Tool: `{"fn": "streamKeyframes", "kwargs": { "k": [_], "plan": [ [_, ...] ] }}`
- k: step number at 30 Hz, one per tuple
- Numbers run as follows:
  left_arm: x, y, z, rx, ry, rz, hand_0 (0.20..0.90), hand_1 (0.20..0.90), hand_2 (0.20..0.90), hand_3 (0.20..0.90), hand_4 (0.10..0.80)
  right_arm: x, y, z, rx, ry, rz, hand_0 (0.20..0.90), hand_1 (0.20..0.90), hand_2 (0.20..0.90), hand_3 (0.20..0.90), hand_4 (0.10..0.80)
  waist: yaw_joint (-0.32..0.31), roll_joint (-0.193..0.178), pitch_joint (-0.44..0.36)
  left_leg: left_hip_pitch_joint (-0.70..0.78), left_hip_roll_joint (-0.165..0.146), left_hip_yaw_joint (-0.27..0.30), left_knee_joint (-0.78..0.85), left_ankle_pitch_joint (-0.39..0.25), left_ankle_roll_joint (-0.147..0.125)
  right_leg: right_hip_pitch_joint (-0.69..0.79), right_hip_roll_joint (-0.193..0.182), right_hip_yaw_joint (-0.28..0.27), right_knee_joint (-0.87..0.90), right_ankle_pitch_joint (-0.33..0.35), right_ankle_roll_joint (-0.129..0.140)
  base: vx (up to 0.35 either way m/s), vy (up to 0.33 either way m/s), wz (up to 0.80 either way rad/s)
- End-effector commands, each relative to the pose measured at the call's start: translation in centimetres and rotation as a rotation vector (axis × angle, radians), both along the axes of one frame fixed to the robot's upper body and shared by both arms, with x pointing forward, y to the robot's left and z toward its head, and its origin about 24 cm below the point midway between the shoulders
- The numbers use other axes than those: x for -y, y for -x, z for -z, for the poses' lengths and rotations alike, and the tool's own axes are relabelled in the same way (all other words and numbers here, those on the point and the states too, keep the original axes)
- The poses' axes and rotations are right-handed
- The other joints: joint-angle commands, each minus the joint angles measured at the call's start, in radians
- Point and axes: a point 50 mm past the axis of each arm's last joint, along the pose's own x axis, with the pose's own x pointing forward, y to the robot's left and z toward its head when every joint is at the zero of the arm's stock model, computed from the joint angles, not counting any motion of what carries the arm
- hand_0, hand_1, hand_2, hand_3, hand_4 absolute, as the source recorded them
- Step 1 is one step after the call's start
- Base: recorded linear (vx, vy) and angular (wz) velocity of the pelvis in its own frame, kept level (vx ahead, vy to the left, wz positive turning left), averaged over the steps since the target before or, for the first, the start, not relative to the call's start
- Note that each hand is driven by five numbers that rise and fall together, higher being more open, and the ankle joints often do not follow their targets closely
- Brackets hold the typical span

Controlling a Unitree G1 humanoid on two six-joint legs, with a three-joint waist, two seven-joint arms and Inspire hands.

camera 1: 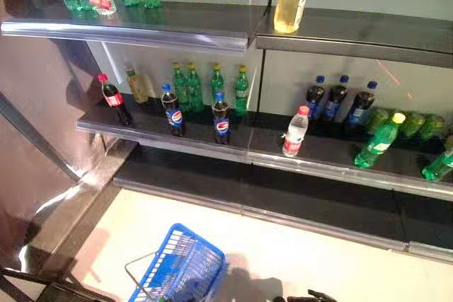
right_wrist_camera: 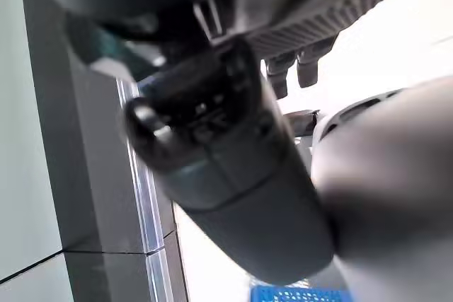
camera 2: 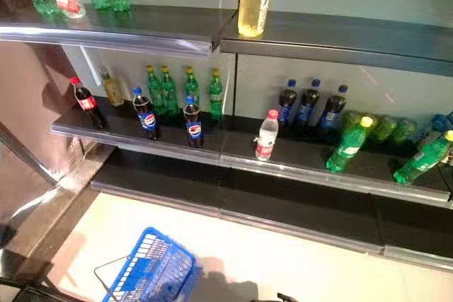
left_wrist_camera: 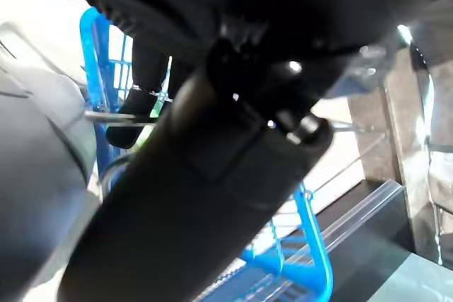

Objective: Pick up the drink and place into the basket.

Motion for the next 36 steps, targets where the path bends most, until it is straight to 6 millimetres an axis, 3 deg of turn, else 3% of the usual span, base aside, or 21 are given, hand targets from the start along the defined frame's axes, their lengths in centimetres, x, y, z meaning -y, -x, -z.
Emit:
{"fn": "streamKeyframes", "kwargs": {
  "k": [1, 18, 25, 29, 32, 33, 35, 36],
  "plan": [
    [-0.7, -5.3, -1.2, 0.193, -0.047, 0.065, 0.300, 0.300, 0.300, 0.200, 0.100, 0.6, 1.7, 0.3, -0.086, 0.035, -0.013, 0.900, 0.900, 0.900, 0.900, 0.800, 0.015, -0.018, 0.019, -0.046, -0.016, -0.030, -0.004, 0.022, 0.022, 0.072, -0.070, -0.019, 0.005, -0.065, 0.055, 0.000, 0.000, 0.00],
    [-0.8, -5.2, -1.3, 0.206, -0.047, 0.056, 0.300, 0.300, 0.300, 0.200, 0.100, 1.1, 2.2, 0.2, -0.095, 0.052, -0.021, 0.900, 0.900, 0.900, 0.900, 0.800, 0.027, -0.015, 0.017, -0.047, -0.020, -0.040, -0.004, 0.020, 0.025, 0.083, -0.074, -0.034, 0.005, -0.069, 0.055, 0.002, 0.002, 0.03],
    [-0.8, -5.3, -1.3, 0.201, -0.051, 0.061, 0.300, 0.300, 0.300, 0.200, 0.100, 1.0, 0.7, -0.1, -0.009, 0.128, -0.166, 0.900, 0.900, 0.900, 0.900, 0.800, 0.035, -0.022, 0.016, -0.044, -0.020, -0.044, -0.004, 0.020, 0.025, 0.089, -0.073, -0.033, 0.005, -0.072, 0.054, 0.000, 0.000, 0.00],
    [-0.8, -5.7, -1.4, 0.213, -0.055, 0.068, 0.300, 0.300, 0.300, 0.200, 0.100, 0.6, -2.2, -0.9, 0.175, 0.190, -0.264, 0.900, 0.900, 0.900, 0.900, 0.800, 0.041, -0.028, 0.019, -0.043, -0.020, -0.053, -0.004, 0.022, 0.025, 0.093, -0.073, -0.036, 0.005, -0.070, 0.056, 0.000, 0.000, 0.00],
    [-1.2, -6.5, -1.8, 0.232, -0.072, 0.076, 0.300, 0.300, 0.300, 0.200, 0.100, -0.4, -6.9, -3.0, 0.423, 0.226, -0.344, 0.900, 0.900, 0.900, 0.900, 0.800, 0.043, -0.041, 0.028, -0.050, -0.017, -0.055, -0.004, 0.027, 0.026, 0.087, -0.073, -0.033, 0.005, -0.064, 0.059, -0.038, -0.043, 0.01],
    [-1.3, -6.6, -1.9, 0.233, -0.073, 0.076, 0.300, 0.300, 0.300, 0.200, 0.100, -0.6, -7.3, -3.3, 0.443, 0.229, -0.352, 0.900, 0.900, 0.900, 0.900, 0.800, 0.043, -0.042, 0.029, -0.051, -0.017, -0.055, -0.004, 0.028, 0.026, 0.086, -0.073, -0.033, 0.005, -0.064, 0.059, -0.059, -0.057, 0.01],
    [-1.5, -6.8, -2.2, 0.245, -0.088, 0.075, 0.300, 0.300, 0.300, 0.200, 0.100, -1.9, -11.2, -6.6, 0.657, 0.239, -0.380, 0.900, 0.900, 0.900, 0.900, 0.800, 0.038, -0.055, 0.035, -0.060, -0.014, -0.056, -0.004, 0.032, 0.028, 0.077, -0.071, -0.030, 0.005, -0.058, 0.062, -0.063, -0.076, 0.00],
    [-1.6, -6.8, -2.3, 0.248, -0.093, 0.071, 0.300, 0.300, 0.300, 0.200, 0.100, -2.3, -12.2, -8.0, 0.719, 0.241, -0.386, 0.900, 0.900, 0.900, 0.900, 0.800, 0.034, -0.059, 0.037, -0.062, -0.013, -0.055, -0.004, 0.033, 0.029, 0.074, -0.070, -0.028, 0.005, -0.057, 0.063, -0.045, -0.067, 0.02]
  ]
}}
